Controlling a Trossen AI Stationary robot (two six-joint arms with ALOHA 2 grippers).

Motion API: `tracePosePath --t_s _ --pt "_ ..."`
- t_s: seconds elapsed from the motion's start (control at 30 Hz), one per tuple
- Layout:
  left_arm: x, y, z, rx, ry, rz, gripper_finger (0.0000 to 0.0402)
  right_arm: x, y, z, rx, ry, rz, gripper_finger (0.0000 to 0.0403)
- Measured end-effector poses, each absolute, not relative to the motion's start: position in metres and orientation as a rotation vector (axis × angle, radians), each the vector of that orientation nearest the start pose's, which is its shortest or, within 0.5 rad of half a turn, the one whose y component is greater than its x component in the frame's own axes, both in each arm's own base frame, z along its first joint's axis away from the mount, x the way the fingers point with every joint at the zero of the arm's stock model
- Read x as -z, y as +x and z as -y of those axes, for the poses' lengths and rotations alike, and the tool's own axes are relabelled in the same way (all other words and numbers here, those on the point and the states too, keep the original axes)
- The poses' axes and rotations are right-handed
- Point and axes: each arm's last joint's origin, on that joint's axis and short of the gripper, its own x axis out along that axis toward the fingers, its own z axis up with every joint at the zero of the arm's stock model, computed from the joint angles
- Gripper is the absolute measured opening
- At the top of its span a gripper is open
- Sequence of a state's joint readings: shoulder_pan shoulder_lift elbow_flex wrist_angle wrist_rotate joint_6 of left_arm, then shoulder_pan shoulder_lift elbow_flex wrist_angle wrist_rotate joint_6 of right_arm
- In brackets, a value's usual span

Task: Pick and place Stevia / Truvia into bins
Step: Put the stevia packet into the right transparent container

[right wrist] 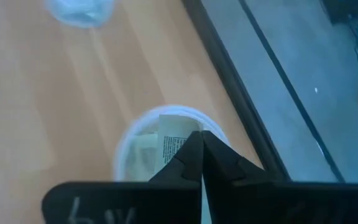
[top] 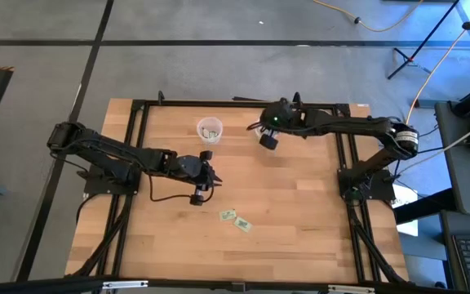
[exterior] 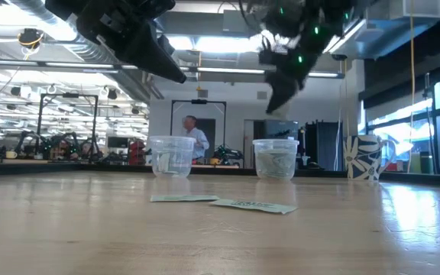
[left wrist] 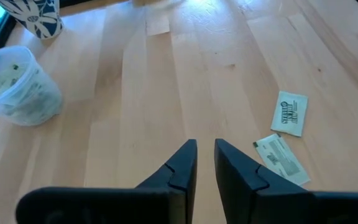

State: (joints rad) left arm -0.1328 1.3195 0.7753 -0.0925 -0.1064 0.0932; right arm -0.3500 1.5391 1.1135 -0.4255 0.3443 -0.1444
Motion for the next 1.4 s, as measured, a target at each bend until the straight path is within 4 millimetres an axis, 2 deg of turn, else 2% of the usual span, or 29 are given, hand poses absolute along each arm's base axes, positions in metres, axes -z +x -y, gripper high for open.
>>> tracePosePath --t_s 0.17,0.37,0.8,1.17,1.3,1.4 --pt "-0.226 0.27 0.034 0.06 0.166 -0.634 0.0054 -0.22 0.289 0.133 0.581 -0.071 -0.862 0.0004" --pt "-0.226 0.27 0.034 0.059 0.167 -0.636 0.005 -0.202 0.283 0.135 0.587 -0.063 -0.805 0.0004" --pt "-0.226 0.27 0.034 0.059 0.167 -0.639 0.0053 -0.2 0.282 0.135 0.602 -0.037 -0.779 0.0008" --pt "-0.226 0.27 0.034 0.059 0.167 -0.64 0.0053 -0.2 0.282 0.135 0.616 -0.011 -0.776 0.0092" --pt "-0.226 0.27 0.034 0.059 0.167 -0.639 0.0053 -0.214 0.284 0.135 0.628 -0.009 -0.753 0.0105" --pt "-0.226 0.27 0.034 0.059 0.167 -0.64 0.0051 -0.223 0.288 0.125 0.517 -0.043 -0.747 0.0106"
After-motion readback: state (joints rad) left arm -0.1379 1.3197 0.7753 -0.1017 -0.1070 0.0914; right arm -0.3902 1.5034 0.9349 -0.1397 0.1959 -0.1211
